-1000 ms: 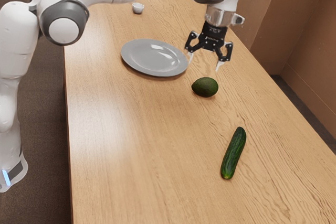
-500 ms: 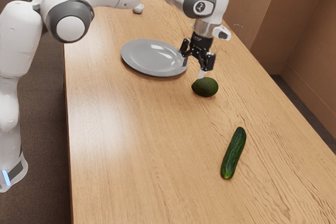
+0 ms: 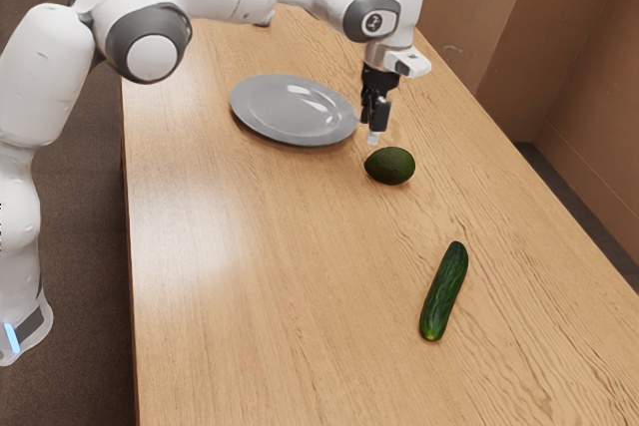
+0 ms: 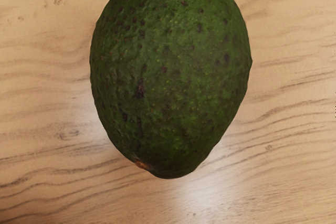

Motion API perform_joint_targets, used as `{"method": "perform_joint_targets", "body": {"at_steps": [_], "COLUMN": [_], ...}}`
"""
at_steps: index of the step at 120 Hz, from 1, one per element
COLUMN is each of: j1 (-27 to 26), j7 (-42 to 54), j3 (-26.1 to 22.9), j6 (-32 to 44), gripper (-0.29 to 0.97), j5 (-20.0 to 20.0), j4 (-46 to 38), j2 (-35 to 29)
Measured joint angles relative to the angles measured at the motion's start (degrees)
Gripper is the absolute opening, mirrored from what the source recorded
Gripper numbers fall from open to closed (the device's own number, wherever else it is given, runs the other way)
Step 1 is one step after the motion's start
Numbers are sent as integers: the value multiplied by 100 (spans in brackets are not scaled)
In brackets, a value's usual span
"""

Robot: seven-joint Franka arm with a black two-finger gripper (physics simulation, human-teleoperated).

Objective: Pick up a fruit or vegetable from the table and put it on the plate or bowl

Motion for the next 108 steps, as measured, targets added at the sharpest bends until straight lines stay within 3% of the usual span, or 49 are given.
{"method": "perform_joint_targets", "body": {"at_steps": [18, 58, 108], "j1": [277, 320, 359], "j7": [667, 1542, 748], "j3": [-557, -692, -649], "j6": [283, 804, 962], "gripper": [68, 68, 68], "j5": [-1, -96, -574], "j4": [167, 432, 344], "j2": [333, 733, 1059]}}
